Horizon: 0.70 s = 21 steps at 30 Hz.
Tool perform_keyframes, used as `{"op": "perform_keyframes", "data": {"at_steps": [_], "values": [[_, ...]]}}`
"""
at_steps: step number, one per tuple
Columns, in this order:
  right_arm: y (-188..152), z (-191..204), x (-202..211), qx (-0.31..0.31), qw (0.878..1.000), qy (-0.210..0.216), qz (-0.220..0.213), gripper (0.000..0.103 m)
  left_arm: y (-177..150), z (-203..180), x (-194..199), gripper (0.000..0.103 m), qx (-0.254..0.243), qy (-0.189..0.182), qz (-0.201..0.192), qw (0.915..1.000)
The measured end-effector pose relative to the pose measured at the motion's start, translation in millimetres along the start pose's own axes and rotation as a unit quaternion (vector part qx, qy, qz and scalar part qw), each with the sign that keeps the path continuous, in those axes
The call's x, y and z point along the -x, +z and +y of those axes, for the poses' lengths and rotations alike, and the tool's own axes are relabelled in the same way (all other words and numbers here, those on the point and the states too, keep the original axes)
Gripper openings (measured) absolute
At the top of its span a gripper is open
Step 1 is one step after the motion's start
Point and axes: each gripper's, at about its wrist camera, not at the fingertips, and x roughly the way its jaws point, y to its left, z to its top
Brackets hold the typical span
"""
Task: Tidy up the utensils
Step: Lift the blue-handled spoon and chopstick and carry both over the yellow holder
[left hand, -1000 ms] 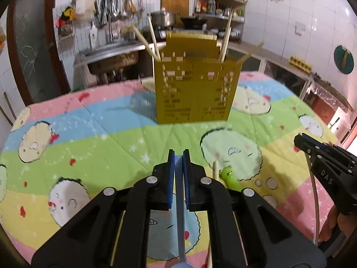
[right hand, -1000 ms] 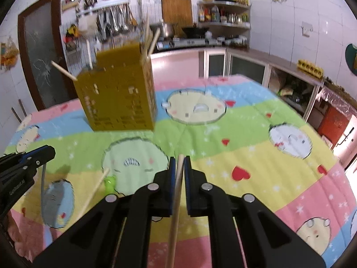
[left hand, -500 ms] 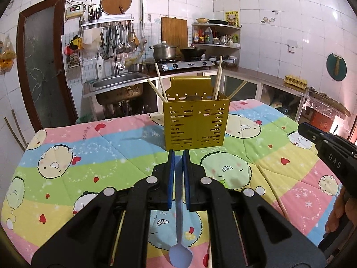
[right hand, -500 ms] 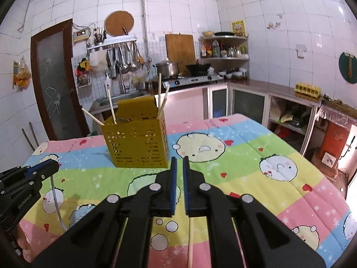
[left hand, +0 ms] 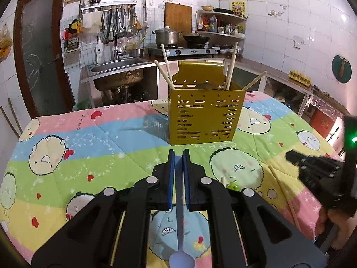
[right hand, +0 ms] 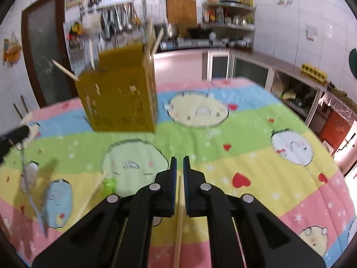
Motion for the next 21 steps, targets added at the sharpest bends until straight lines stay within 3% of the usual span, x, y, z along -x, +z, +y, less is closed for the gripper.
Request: {"op": "perform_keyframes", "data": {"at_steps": [6,13,14,16,20,21], "values": [[-4,-2,-40,-0.004,0.998,-0.009,0.062,0.007,5,4,-11,0.006,0.0,-0.004,0.009,1.0],[-3,-5,-41,-0.011,0.998,-0.011,0.064,0.007,2,3,-16,0.006,0.001,-0.009,0.014,0.9999],[-3,-5,-40,-0.013,0.998,-0.009,0.063,0.01,1,3,-16,0.006,0.002,-0.009,0.015,0.9998],[-2,-6,-39,-0.022,0.998,-0.007,0.058,0.053,0,4,-20,0.006,0.006,-0.01,0.018,0.9998],[-2,-3,-42,-0.013,0.998,-0.01,0.061,0.049,-2,6,-25,0.006,0.007,-0.007,0.023,0.9997],[-3,-1,-46,-0.01,0.997,-0.01,0.071,0.041,-2,6,-26,0.006,0.008,-0.007,0.024,0.9996]]}}
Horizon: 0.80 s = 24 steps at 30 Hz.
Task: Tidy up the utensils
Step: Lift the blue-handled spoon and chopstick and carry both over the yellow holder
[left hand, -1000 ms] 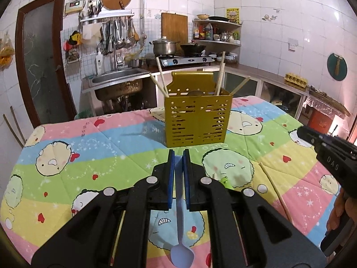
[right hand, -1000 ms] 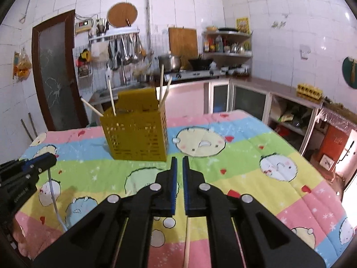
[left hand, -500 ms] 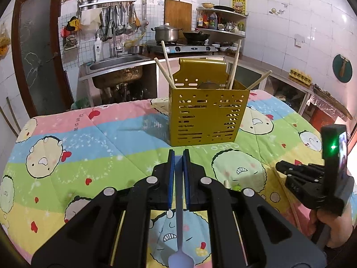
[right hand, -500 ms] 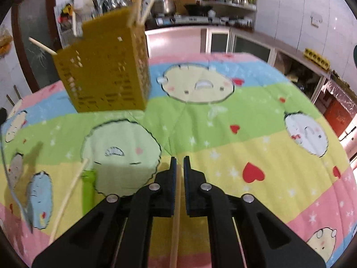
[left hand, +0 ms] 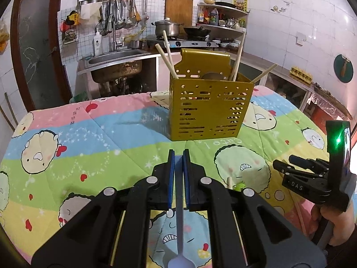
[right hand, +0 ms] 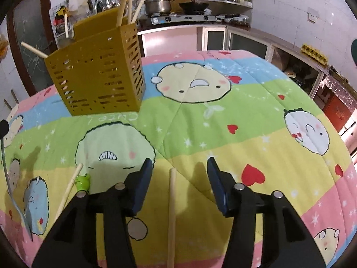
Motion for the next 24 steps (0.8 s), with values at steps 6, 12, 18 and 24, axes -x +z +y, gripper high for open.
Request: {"op": "perform_keyframes", "data": {"at_steps": [6,12,18,24], "values": [[5,2,-14,0.009,1.0,-0.011,0.026,0.01,0,0,-3,0.006,0.002,-0.001,0.005,1.0],[13,-3,11,-0.003,1.0,0.011,-0.002,0.006,2,0,0,0.006,0.003,-0.002,-0.003,1.0],[20,-2,65,-0.009,0.995,0.044,-0.093,0.006,5,-6,14,0.006,-0.002,-0.004,-0.024,0.9997],[22,10,117,0.008,0.979,0.039,-0.2,0.006,9,-8,28,0.006,0.002,-0.007,-0.045,0.9989]]}}
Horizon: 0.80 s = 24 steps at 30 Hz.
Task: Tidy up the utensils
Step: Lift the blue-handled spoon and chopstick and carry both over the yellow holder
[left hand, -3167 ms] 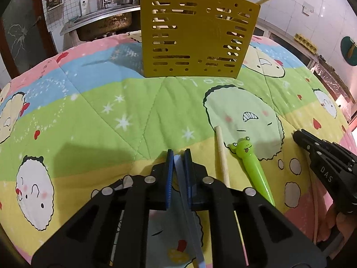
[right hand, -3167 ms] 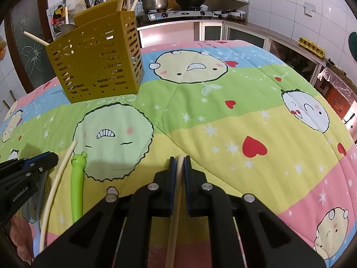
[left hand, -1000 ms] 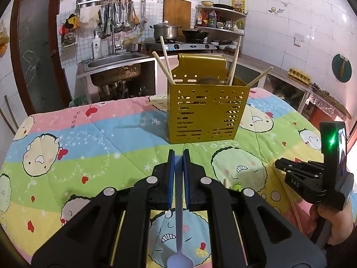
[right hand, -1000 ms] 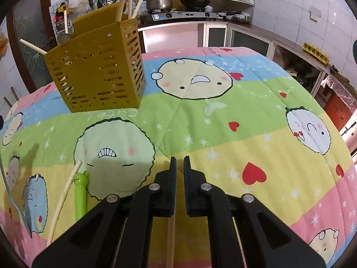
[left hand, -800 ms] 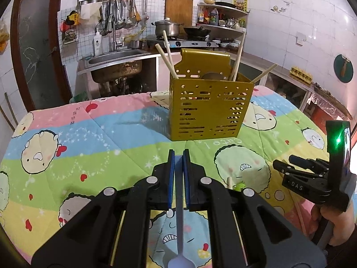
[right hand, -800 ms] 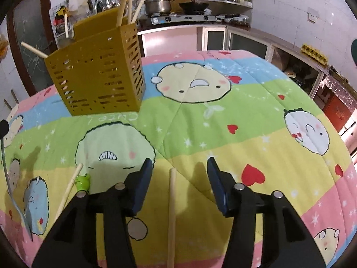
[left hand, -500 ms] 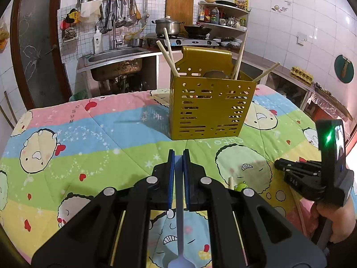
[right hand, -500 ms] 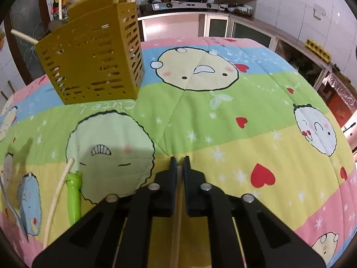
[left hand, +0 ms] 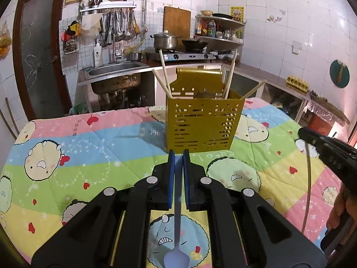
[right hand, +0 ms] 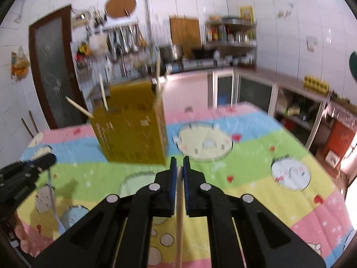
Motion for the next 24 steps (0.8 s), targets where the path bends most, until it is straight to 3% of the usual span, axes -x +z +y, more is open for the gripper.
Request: {"op": "perform_keyframes", "data": {"at_steps": [6,12,18,24], "values": [[11,8,26,0.006,0.996,-0.009,-0.093,0.006,9,5,12,0.006,0.013,-0.002,-0.026,0.9996],[21,12,34,0.003,0.988,-0.012,-0.152,0.006,17,7,10,0.006,0.015,-0.001,-0.043,0.999],[38,14,25,0.008,0.984,-0.01,-0.178,0.006,29,6,6,0.006,0.011,-0.004,-0.059,0.9982],[46,15,8,-0.004,0.984,0.0,-0.176,0.006,44,7,-3,0.006,0.011,-0.009,-0.07,0.9975]]}}
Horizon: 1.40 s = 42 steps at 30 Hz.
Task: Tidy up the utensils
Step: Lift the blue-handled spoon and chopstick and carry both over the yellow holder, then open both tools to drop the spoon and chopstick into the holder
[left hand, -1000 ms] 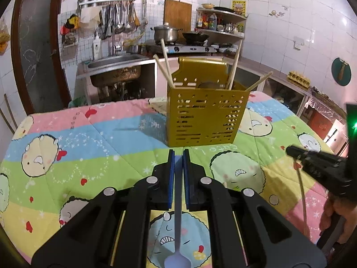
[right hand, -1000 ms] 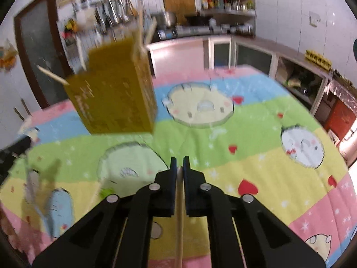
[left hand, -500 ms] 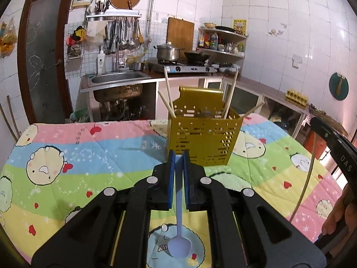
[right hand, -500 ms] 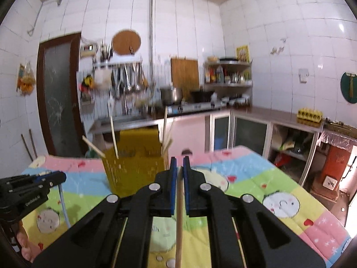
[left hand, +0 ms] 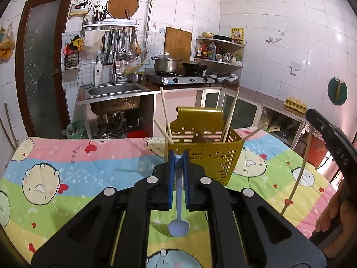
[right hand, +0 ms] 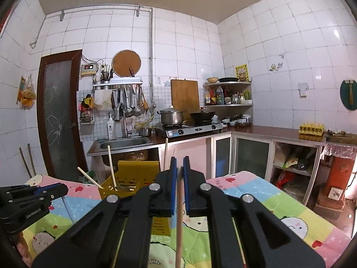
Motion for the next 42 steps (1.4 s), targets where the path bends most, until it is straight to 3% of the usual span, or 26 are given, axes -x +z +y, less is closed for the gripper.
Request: {"op": "perform_keyframes", "data": {"at_steps": [9,13,18,23,29,37,42], "values": [[37,9,-27,0.0,1.0,0.021,-0.017,0.006,46,-4,-3,0.006,-0.001,-0.004,-0.025,0.9997],[63,15,-44,-0.008,0.999,0.029,-0.031,0.006,80,-8,-5,0.006,-0.001,-0.011,-0.033,0.9994],[103,25,-73,-0.02,0.998,0.031,-0.06,0.006,133,-10,-5,0.006,0.005,-0.004,-0.074,0.9973],[113,33,-107,-0.035,0.996,0.022,-0.076,0.006,163,-10,-27,0.006,0.017,0.002,-0.092,0.9956],[86,40,-138,-0.025,0.996,0.008,-0.085,0.006,146,-6,-78,0.006,0.022,-0.001,-0.062,0.9979],[53,41,-156,0.001,0.999,0.019,-0.048,0.006,101,9,-121,0.006,0.019,0.004,-0.008,0.9998],[36,38,-163,0.014,0.999,0.031,0.002,0.006,83,16,-132,0.006,0.018,0.009,0.025,0.9995]]}}
